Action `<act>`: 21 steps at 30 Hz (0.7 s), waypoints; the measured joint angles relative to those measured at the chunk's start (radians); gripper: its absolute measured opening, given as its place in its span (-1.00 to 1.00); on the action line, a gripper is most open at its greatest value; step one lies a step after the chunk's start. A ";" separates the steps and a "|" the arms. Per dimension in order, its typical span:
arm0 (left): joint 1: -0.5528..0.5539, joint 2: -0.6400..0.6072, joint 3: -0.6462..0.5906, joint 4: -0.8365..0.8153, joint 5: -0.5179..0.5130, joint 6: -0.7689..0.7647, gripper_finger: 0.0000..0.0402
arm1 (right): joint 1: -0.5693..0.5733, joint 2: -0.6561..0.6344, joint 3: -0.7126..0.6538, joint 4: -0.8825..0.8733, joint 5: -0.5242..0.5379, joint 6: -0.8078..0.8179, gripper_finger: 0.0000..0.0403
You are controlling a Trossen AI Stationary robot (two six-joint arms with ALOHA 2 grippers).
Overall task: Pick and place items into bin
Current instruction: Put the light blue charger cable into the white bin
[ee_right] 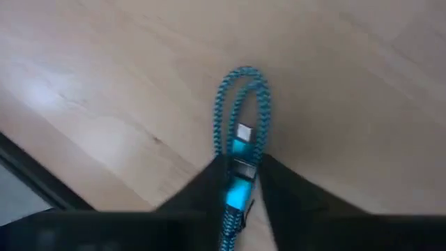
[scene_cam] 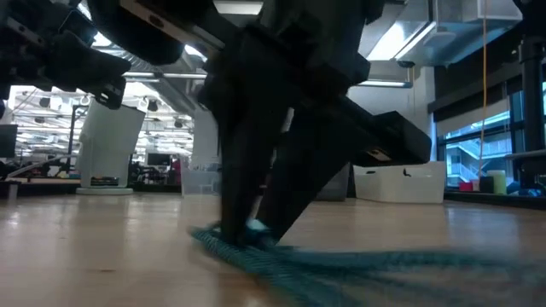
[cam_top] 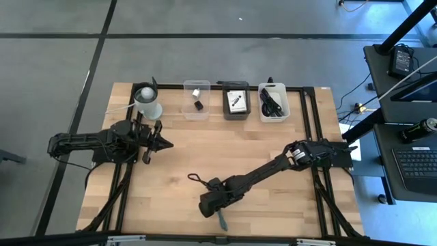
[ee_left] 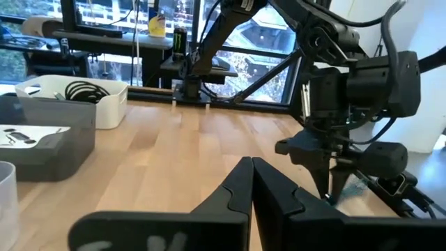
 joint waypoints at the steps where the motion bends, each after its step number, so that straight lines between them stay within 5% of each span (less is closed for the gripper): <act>1: 0.000 0.000 0.000 0.000 0.000 -0.001 -0.98 | -0.003 0.000 0.000 -0.007 -0.002 0.000 -0.72; 3: 0.000 0.000 0.000 0.000 0.000 0.000 -0.98 | -0.005 0.000 0.000 -0.009 -0.005 0.000 -0.89; 8: 0.000 0.000 0.000 0.000 0.000 -0.001 -0.98 | -0.018 -0.022 -0.003 -0.043 0.006 -0.067 -0.87; 21: 0.000 0.000 0.000 0.000 0.000 -0.001 -0.97 | -0.071 -0.218 -0.017 -0.605 0.281 -0.217 -0.94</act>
